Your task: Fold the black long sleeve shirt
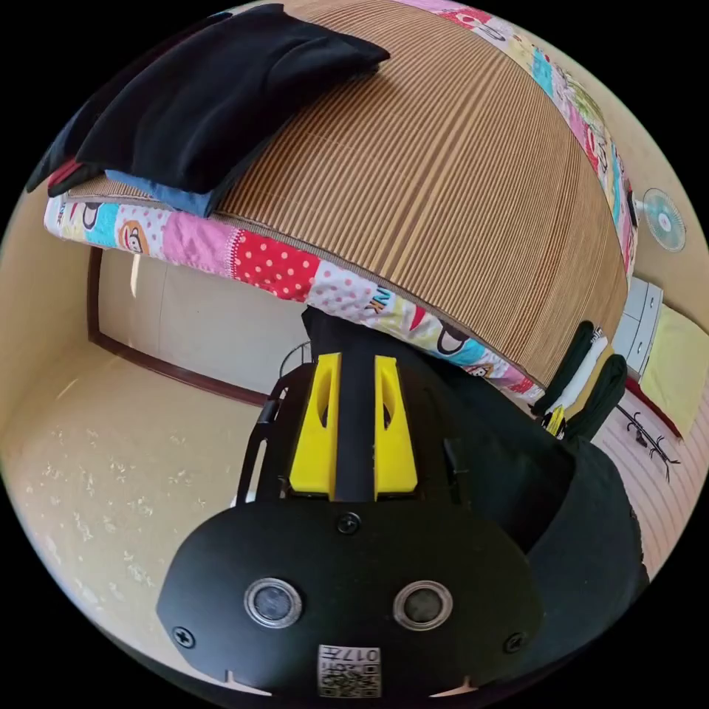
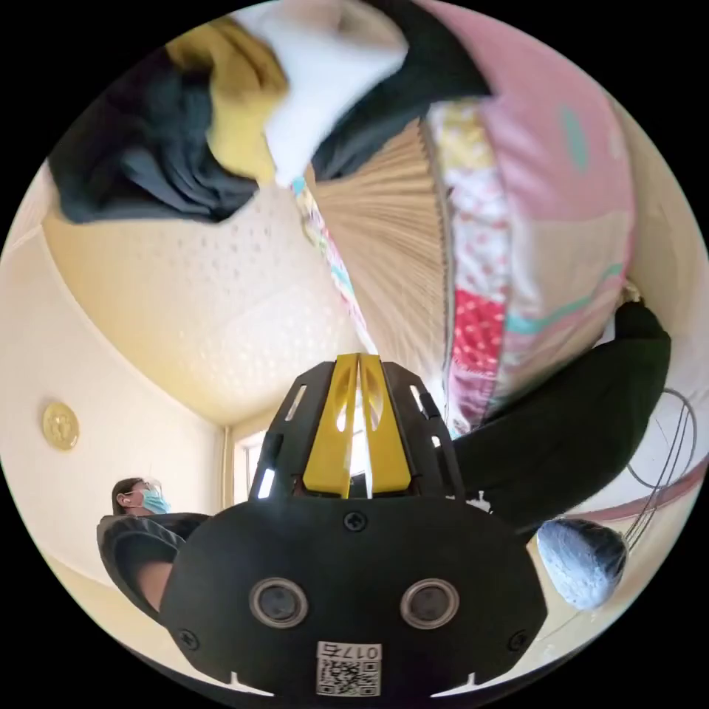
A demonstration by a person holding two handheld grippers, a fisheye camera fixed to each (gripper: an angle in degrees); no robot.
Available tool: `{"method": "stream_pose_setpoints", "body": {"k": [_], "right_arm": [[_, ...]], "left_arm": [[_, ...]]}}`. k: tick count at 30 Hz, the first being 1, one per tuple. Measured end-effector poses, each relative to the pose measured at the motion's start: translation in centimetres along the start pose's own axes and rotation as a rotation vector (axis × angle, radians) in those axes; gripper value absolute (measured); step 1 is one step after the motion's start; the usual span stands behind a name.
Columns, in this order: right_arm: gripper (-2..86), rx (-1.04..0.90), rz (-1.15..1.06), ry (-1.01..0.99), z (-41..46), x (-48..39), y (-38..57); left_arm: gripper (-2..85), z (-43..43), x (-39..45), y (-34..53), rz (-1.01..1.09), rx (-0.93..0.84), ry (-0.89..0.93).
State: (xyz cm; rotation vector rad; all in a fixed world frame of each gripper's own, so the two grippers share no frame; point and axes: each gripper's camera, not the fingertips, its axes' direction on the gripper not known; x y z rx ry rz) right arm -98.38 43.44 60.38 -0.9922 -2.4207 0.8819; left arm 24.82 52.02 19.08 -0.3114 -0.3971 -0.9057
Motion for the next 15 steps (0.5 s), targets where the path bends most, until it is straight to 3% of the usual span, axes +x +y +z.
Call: {"method": "stream_pose_setpoints", "body": {"k": [4,7,15], "right_arm": [[0.5,-0.371,-0.156,0.012,12.4,-5.1,-3.1],[0.4,-0.507,-0.271,0.034,18.7,-8.5,-2.2],[0.4,-0.500,-0.299,0.040,23.4,-9.3,3.9]], "left_arm": [[8.7,-3.7,-1.3,-1.4,0.022,0.051,0.037],[9.2,-7.9,-2.0,-3.3,0.050,0.137,0.043],[10.3,-16.5,-0.1,-10.8,0.133,0.296,0.054]]}}
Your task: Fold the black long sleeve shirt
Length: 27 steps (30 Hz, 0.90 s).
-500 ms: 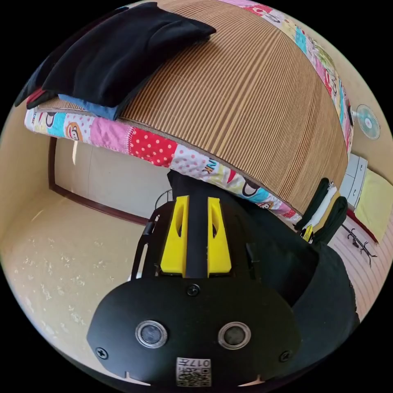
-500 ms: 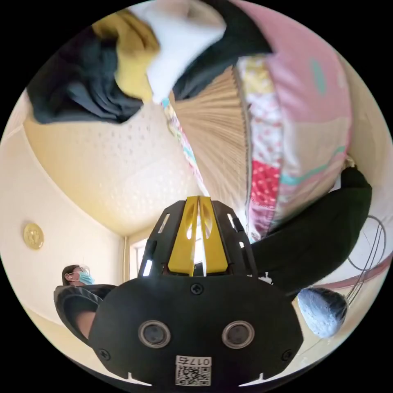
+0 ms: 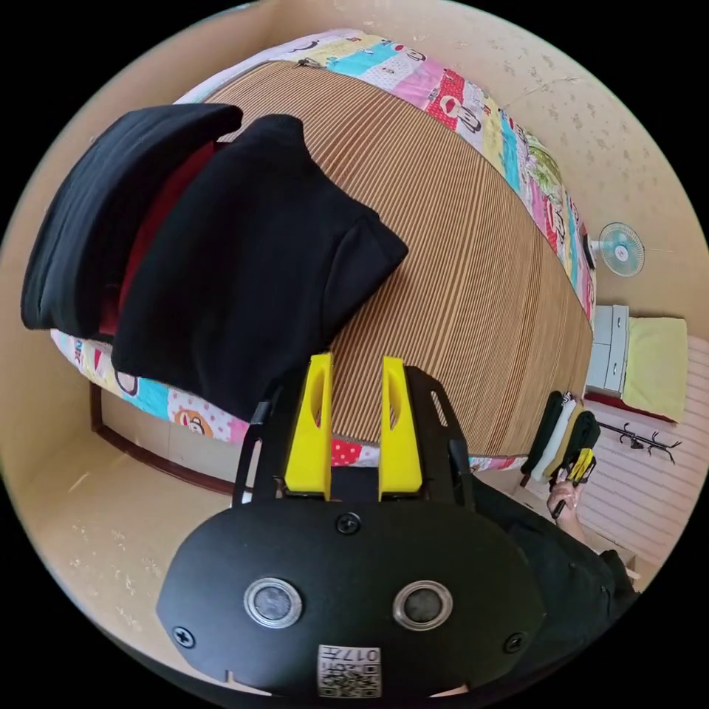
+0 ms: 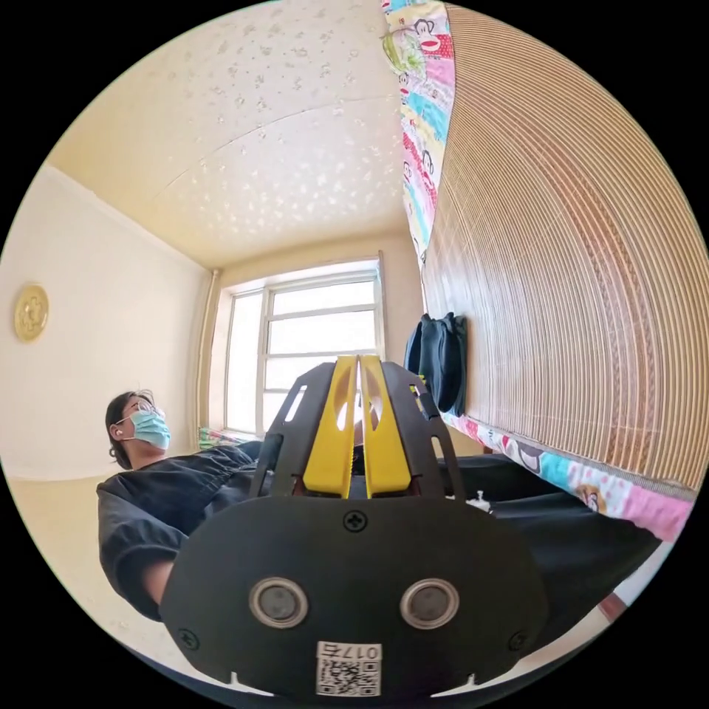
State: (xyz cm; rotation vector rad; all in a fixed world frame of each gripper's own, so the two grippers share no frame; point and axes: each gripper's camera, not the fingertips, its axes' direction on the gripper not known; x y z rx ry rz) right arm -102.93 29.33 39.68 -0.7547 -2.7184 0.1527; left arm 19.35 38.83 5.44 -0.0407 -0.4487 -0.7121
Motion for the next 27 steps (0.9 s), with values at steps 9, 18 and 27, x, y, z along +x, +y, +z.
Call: {"method": "stream_pose_setpoints", "body": {"k": [9,18,27], "right_arm": [[0.3,0.551,0.078,0.064,-6.3,-2.4,12.5],[0.2,0.836,0.128,0.148,-7.1,-6.0,21.7],[0.2,0.744,0.064,0.135,-6.2,-7.8,19.5]], "left_arm": [[10.8,-0.6,2.0,-8.6,0.069,0.026,0.024],[8.8,2.8,2.1,-8.9,-0.001,-0.069,-0.032],[4.2,-2.2,-2.9,1.6,0.007,0.024,0.451]]}}
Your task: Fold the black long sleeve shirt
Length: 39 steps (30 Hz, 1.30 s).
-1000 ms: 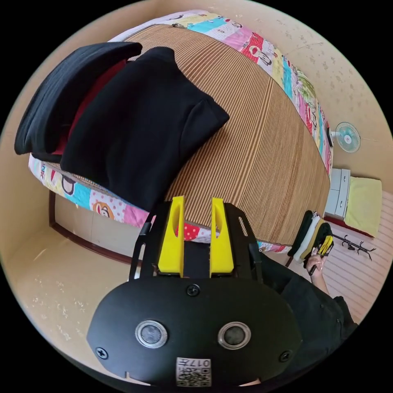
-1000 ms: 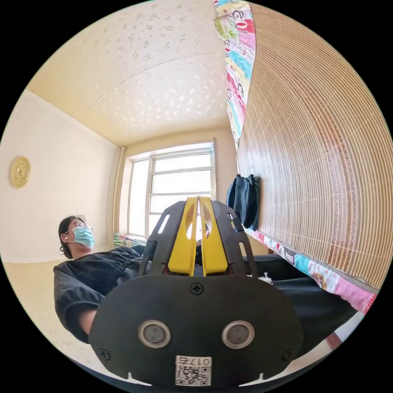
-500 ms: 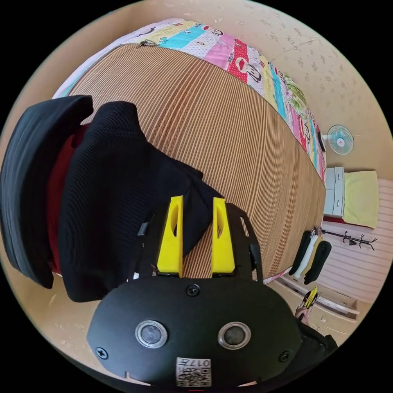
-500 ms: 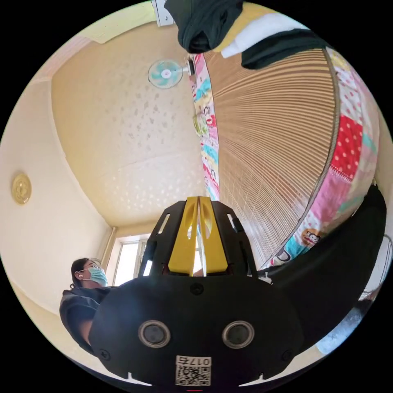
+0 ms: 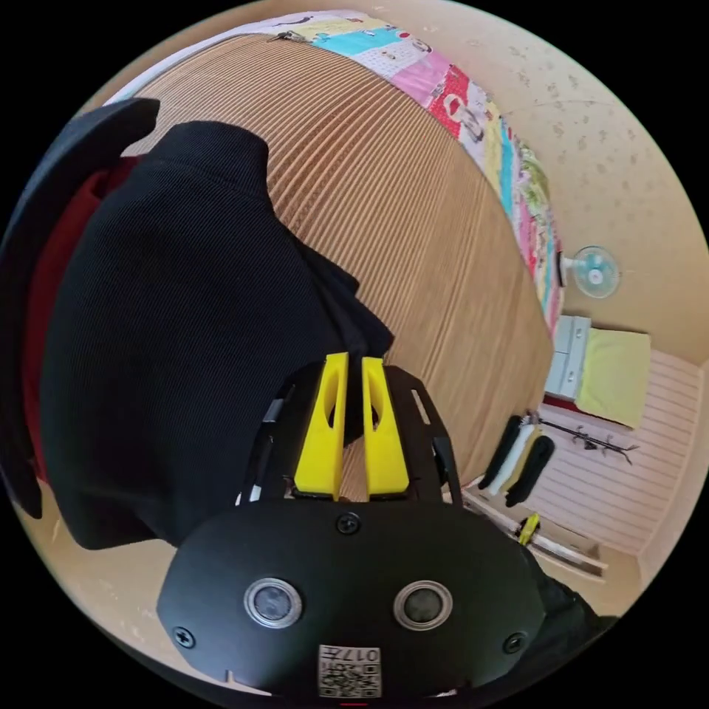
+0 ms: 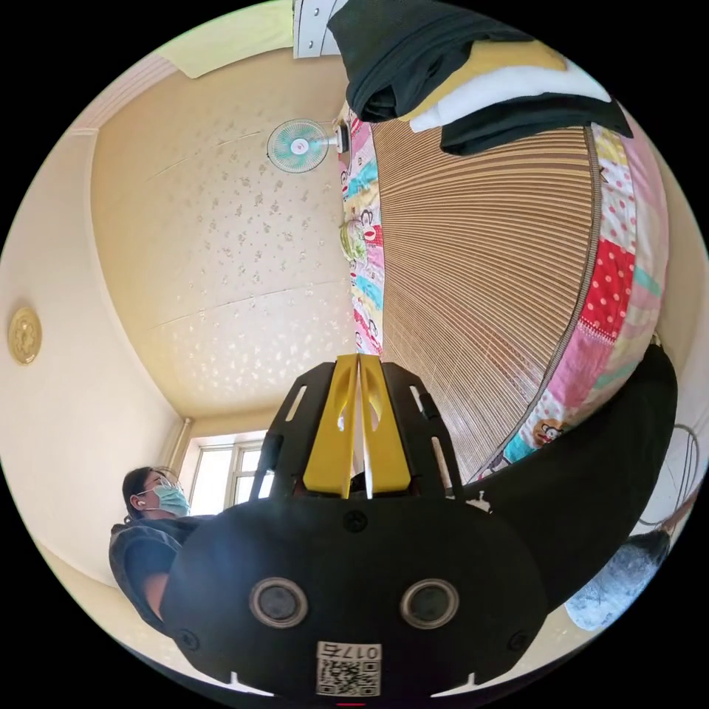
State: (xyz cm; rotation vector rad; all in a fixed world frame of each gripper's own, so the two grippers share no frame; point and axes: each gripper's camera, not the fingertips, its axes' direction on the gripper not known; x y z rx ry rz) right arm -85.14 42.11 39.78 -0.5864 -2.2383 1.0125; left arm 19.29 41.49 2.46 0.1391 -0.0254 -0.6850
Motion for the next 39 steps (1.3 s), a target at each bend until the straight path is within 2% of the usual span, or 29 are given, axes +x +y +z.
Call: {"method": "stream_pose_setpoints", "body": {"k": [6,7,9,13,17,19,21,24,27,30,33,35,37,39], "right_arm": [[0.3,-0.095,-0.055,-0.113,2.0,-0.7,-2.2],[0.3,-0.122,-0.082,-0.143,2.5,-1.2,-2.7],[0.3,-0.176,-0.132,-0.184,3.4,-2.1,-3.4],[0.3,-0.394,-0.265,-0.251,6.9,-5.4,-4.2],[0.3,-0.654,-0.431,-0.259,11.1,-10.0,-2.3],[0.3,-0.748,-0.521,-0.268,12.3,-12.5,-0.6],[0.3,-0.832,-0.611,-0.283,13.2,-15.1,1.4],[0.6,-0.935,-0.762,-0.278,13.7,-19.4,4.9],[1.5,-0.941,-0.902,-0.303,12.2,-23.7,8.0],[3.2,-0.839,-1.021,-0.357,8.9,-27.4,10.1],[7.1,-0.723,-1.125,-0.217,6.2,-29.6,11.9],[10.2,-0.674,-1.206,-0.015,5.5,-30.2,13.4],[12.3,-0.664,-1.226,0.102,5.8,-30.1,14.4],[13.6,-0.684,-1.224,0.124,6.4,-30.0,15.3]], "left_arm": [[3.9,-13.4,1.5,12.0,0.319,0.221,0.462],[3.8,-14.9,1.9,13.1,0.358,0.253,0.497],[3.7,-21.2,4.9,17.1,0.570,0.339,0.592],[3.4,-27.4,11.3,21.7,0.900,0.370,0.750],[2.4,-29.1,18.6,25.8,1.250,0.363,1.205],[1.8,-28.1,21.8,26.8,1.313,0.345,1.411],[1.3,-25.9,26.0,27.6,1.333,0.244,1.681],[0.9,-23.2,31.0,29.7,1.344,0.132,1.934],[0.8,-20.8,36.2,32.7,1.366,-0.046,2.041],[0.7,-18.4,39.9,35.6,1.336,-0.200,2.125],[0.7,-16.0,43.1,38.8,1.291,-0.347,2.228],[0.7,-14.6,44.9,41.0,1.267,-0.425,2.258],[0.7,-13.3,46.5,43.3,1.255,-0.511,2.281],[0.7,-11.2,48.5,46.3,1.205,-0.629,2.317]]}}
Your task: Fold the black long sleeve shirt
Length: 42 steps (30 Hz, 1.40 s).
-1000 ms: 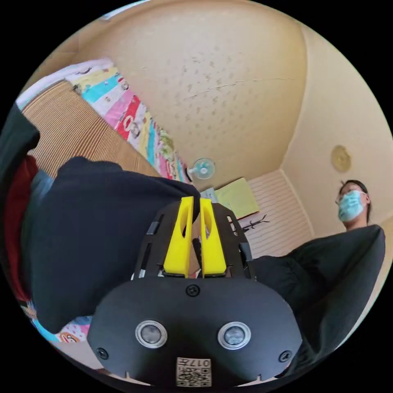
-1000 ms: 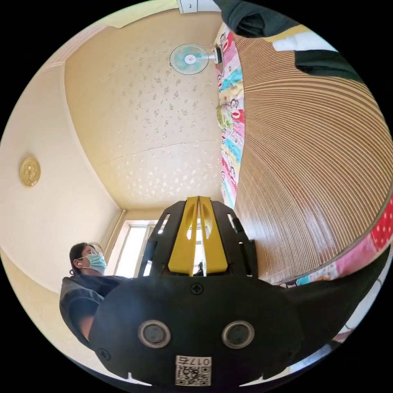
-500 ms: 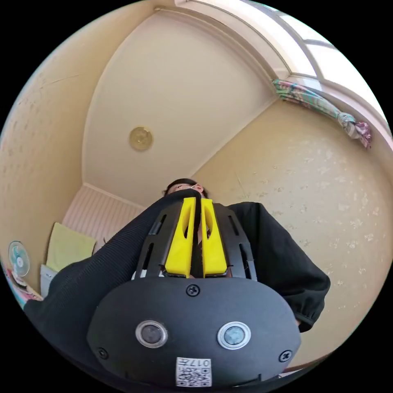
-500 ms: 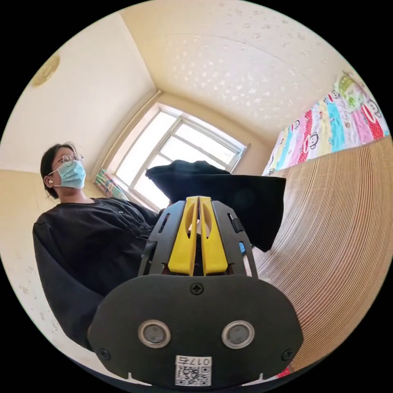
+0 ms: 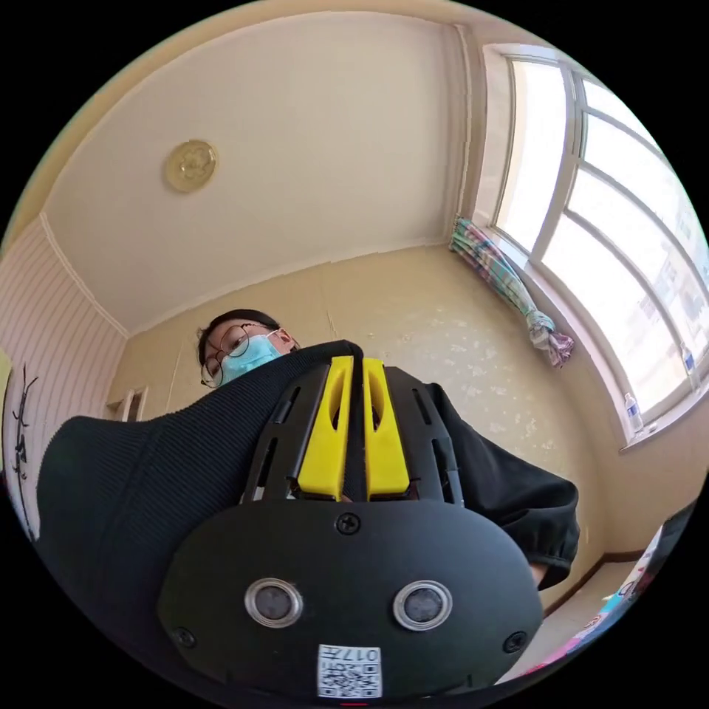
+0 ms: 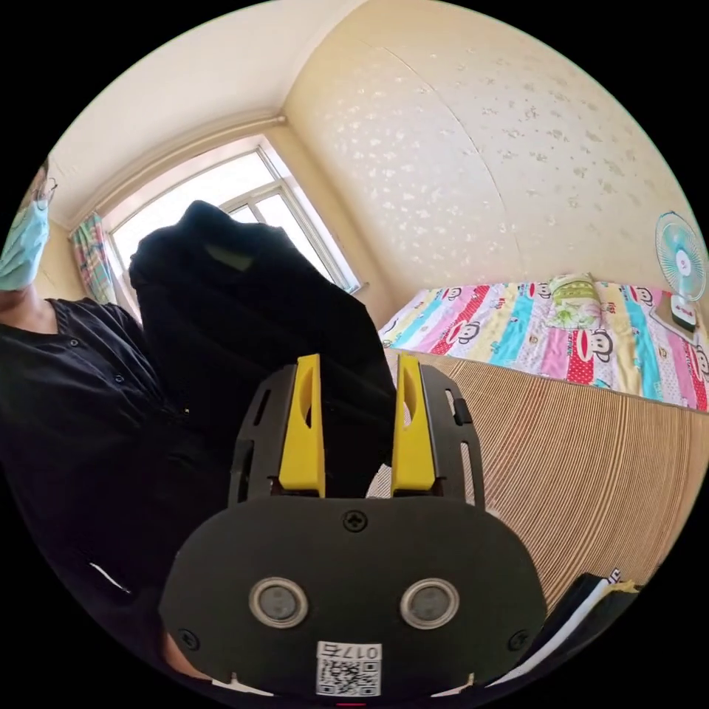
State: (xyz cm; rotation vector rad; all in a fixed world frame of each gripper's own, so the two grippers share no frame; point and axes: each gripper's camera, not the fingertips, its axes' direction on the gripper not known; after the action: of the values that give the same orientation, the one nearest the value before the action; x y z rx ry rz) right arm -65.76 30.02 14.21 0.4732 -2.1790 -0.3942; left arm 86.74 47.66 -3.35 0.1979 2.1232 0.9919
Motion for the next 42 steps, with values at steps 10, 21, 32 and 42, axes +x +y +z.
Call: {"method": "stream_pose_setpoints", "body": {"k": [10,21,32,42], "right_arm": [[5.0,-0.289,-0.312,-0.181,8.4,-7.2,-2.5],[4.1,0.246,-0.167,0.525,-8.0,-17.9,-7.4],[4.0,0.409,-0.232,0.329,-14.8,-23.8,-5.8],[3.5,0.379,-0.279,0.392,-17.7,-25.2,-12.0]], "left_arm": [[0.6,3.6,-6.5,3.8,-0.166,-0.035,0.035],[0.5,2.0,12.8,-4.8,0.057,-0.277,-1.378],[0.2,-3.7,13.9,1.7,-0.024,-0.132,-1.806],[0.0,-10.5,10.3,-9.2,-0.140,-0.068,-1.941]]}}
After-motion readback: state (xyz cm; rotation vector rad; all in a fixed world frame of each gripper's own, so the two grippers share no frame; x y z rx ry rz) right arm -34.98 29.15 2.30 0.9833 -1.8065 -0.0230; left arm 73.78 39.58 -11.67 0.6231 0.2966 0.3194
